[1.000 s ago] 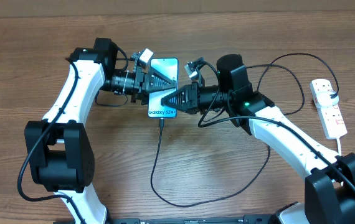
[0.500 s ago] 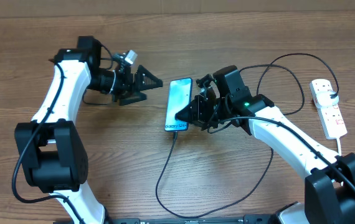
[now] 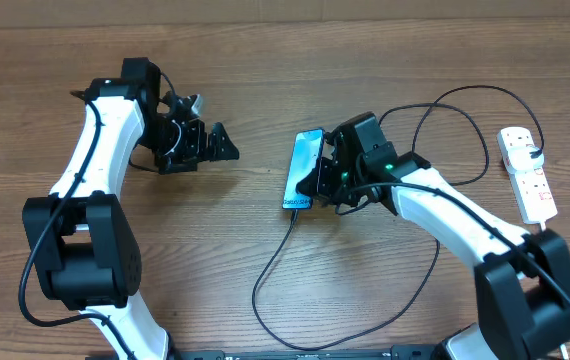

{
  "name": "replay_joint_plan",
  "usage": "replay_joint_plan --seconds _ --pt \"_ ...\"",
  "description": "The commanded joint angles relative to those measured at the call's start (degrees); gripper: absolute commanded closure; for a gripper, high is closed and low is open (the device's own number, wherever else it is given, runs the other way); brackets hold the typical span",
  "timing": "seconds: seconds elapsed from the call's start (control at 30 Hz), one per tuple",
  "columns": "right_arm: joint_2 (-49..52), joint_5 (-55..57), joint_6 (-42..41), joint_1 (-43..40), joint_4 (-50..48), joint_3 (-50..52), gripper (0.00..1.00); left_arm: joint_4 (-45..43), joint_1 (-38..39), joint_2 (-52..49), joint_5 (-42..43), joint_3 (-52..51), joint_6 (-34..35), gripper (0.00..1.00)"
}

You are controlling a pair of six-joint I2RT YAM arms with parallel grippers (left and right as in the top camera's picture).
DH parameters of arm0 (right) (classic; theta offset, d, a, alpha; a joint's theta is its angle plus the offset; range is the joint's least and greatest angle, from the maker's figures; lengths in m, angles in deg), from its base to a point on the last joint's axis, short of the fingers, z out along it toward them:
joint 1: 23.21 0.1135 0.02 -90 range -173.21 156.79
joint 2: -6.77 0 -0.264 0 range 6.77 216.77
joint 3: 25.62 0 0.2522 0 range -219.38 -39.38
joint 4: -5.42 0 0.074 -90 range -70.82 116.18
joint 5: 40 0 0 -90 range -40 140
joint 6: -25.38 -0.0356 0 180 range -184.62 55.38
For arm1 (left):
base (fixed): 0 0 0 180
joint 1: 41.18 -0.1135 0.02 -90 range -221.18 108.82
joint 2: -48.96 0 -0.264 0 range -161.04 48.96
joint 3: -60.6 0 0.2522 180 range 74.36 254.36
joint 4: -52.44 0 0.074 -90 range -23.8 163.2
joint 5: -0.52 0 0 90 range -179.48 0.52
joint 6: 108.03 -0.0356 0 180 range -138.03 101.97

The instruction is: Plug charger to phone and switch on socket

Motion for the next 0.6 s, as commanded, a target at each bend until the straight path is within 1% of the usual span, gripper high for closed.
replay_joint_plan --seconds 0.0,0.2,0.27,0.4,0.57 --pt "3.0 1.0 0.9 0.9 -1.6 0.2 0.96 0.0 0.1 1.3 -3.0 0.1 0.2 0.0" --pt "7.9 2.9 0.8 2.7 -5.4 0.2 0.96 0.0 0.1 1.3 -3.0 0.1 0.2 0.0" --pt "8.9 3.6 -0.5 3.2 -6.6 0.2 0.96 0.0 0.1 1.3 -3.0 0.1 0.2 0.01" --pt "9.9 5.8 -2.1 4.2 -9.0 0.2 0.96 0.0 0.1 1.3 -3.0 0.1 0.2 0.0" --pt "10.7 5.9 -2.2 5.2 -10.7 0.2 0.96 0.0 0.1 1.3 -3.0 0.1 0.2 0.0"
